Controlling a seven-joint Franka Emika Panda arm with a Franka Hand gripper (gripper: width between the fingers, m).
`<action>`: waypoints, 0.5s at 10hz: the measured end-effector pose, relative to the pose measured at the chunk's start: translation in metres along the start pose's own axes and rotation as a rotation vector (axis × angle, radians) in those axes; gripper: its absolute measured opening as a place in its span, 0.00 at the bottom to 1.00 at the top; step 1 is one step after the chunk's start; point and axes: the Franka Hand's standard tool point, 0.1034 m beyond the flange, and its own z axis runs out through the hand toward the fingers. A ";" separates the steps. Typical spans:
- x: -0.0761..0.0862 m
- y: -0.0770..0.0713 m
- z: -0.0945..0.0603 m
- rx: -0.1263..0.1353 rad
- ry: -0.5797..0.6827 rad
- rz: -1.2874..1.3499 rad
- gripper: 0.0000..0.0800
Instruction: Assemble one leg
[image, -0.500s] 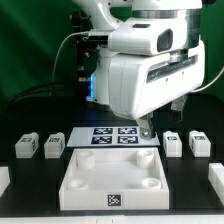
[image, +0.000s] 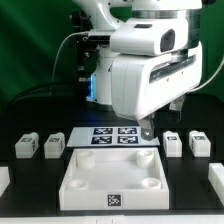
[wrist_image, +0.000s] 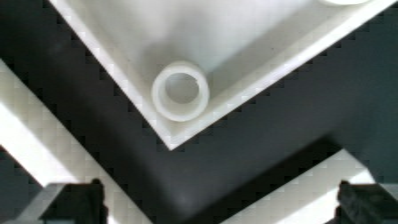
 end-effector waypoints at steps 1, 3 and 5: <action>-0.018 -0.017 0.003 0.003 -0.006 -0.124 0.81; -0.057 -0.039 0.016 0.018 -0.011 -0.389 0.81; -0.093 -0.058 0.037 0.036 -0.008 -0.543 0.81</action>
Offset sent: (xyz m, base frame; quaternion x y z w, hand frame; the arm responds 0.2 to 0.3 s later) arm -0.0668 -0.0357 -0.0176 0.0104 0.0297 -0.2946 0.9551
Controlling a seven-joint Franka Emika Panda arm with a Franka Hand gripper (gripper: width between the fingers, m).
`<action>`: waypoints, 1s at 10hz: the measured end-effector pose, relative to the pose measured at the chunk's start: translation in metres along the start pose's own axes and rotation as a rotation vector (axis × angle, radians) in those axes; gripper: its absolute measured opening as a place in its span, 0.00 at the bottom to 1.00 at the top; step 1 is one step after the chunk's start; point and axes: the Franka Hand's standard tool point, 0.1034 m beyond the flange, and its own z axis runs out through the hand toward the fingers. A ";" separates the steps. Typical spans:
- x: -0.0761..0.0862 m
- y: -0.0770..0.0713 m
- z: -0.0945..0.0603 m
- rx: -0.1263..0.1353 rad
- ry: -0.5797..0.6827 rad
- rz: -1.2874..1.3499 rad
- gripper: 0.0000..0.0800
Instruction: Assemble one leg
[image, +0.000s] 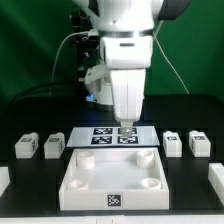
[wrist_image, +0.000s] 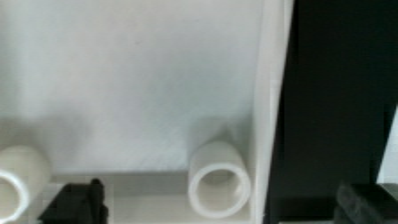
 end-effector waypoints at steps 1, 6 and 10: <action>-0.005 -0.012 0.013 -0.001 0.006 -0.004 0.81; -0.016 -0.019 0.068 0.009 0.037 0.037 0.81; -0.017 -0.020 0.069 0.013 0.037 0.039 0.48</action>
Offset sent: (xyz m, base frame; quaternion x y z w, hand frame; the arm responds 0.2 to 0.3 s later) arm 0.0029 -0.0092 -0.0433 -0.0191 0.0354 -0.0122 0.9991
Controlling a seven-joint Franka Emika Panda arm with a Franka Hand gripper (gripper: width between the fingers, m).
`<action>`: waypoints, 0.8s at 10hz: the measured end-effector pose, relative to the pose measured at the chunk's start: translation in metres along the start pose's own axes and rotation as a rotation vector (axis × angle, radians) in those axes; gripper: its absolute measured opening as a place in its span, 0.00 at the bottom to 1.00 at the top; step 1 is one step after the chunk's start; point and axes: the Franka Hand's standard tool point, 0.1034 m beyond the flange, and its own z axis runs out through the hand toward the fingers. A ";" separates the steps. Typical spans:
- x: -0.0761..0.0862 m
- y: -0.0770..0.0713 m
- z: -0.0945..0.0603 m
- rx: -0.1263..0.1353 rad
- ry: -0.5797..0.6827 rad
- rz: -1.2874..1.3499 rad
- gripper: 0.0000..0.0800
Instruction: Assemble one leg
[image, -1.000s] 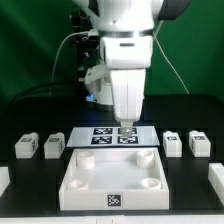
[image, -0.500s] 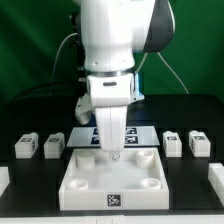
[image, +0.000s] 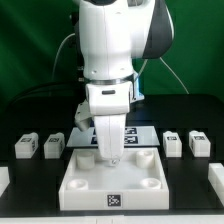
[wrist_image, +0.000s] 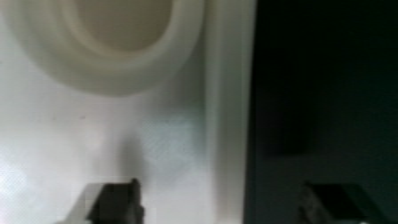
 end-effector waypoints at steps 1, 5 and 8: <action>0.000 0.000 0.000 0.000 0.000 0.000 0.48; 0.000 0.003 -0.001 -0.013 0.000 0.001 0.08; 0.000 0.003 -0.001 -0.014 0.000 0.001 0.08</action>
Offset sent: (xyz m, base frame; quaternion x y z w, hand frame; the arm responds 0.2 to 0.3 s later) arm 0.0000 0.0000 0.0000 0.0000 0.0000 0.0000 1.0000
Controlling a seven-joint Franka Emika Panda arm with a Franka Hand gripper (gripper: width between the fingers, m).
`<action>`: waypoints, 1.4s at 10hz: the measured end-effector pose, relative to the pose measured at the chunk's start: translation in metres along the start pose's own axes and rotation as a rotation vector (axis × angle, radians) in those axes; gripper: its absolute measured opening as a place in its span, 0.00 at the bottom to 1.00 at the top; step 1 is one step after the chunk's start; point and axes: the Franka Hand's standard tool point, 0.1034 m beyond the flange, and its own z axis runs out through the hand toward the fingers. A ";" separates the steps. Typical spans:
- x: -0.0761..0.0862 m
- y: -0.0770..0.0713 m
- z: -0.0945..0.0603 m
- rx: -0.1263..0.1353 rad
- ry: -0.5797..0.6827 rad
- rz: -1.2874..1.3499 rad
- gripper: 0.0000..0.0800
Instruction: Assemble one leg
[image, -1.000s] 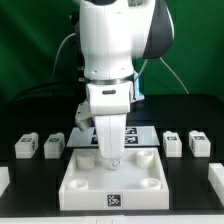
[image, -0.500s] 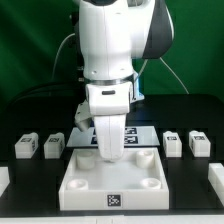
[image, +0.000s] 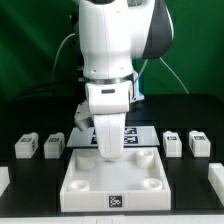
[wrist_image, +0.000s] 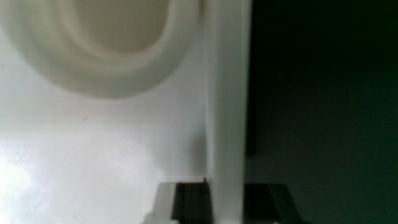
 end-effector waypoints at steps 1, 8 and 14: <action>0.000 0.000 0.000 0.000 0.000 0.000 0.08; 0.050 0.044 -0.003 -0.049 0.042 -0.016 0.08; 0.081 0.052 0.001 -0.053 0.063 0.028 0.08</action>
Offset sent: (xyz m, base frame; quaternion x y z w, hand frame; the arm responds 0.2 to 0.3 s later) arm 0.0329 0.0258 -0.0001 -0.0166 0.0278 -0.0448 0.9985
